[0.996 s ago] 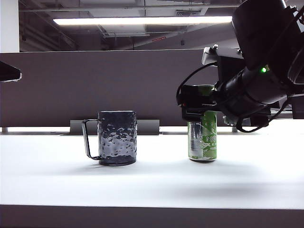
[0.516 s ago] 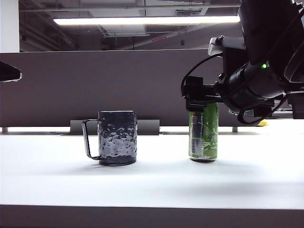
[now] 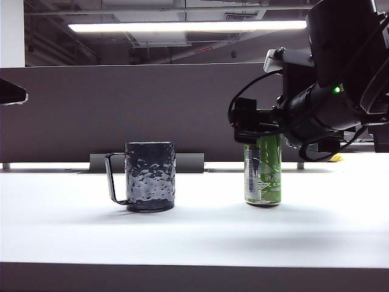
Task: Pick up the metal can, pour some water into the cup, then place the can back on the table.
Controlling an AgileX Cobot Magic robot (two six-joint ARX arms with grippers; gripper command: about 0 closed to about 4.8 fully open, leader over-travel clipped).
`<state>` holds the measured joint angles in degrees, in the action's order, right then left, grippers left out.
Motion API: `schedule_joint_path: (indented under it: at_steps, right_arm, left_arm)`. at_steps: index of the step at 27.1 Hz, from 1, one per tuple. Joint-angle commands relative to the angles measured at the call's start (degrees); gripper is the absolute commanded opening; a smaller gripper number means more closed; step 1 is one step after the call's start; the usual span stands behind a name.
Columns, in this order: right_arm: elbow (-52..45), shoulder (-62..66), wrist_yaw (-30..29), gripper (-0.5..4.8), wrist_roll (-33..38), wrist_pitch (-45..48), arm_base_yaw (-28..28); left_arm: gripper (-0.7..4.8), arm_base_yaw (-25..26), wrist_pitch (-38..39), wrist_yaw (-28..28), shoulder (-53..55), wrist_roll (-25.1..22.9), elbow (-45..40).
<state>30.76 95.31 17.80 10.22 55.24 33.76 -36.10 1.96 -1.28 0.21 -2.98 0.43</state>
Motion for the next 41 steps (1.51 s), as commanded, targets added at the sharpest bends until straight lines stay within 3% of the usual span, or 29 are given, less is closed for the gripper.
schedule_joint_path:
  at_steps: [1,41]
  right_arm:
    - [0.2,-0.2,-0.2,4.79,0.2,2.8,0.0]
    - [3.7,2.6,0.3,4.79,0.2,1.6,0.0]
  left_arm:
    - [-0.05,0.1,-0.8,0.0,0.0,0.0,0.1]
    - [-0.05,0.1,-0.8,0.0,0.0,0.0,0.1]
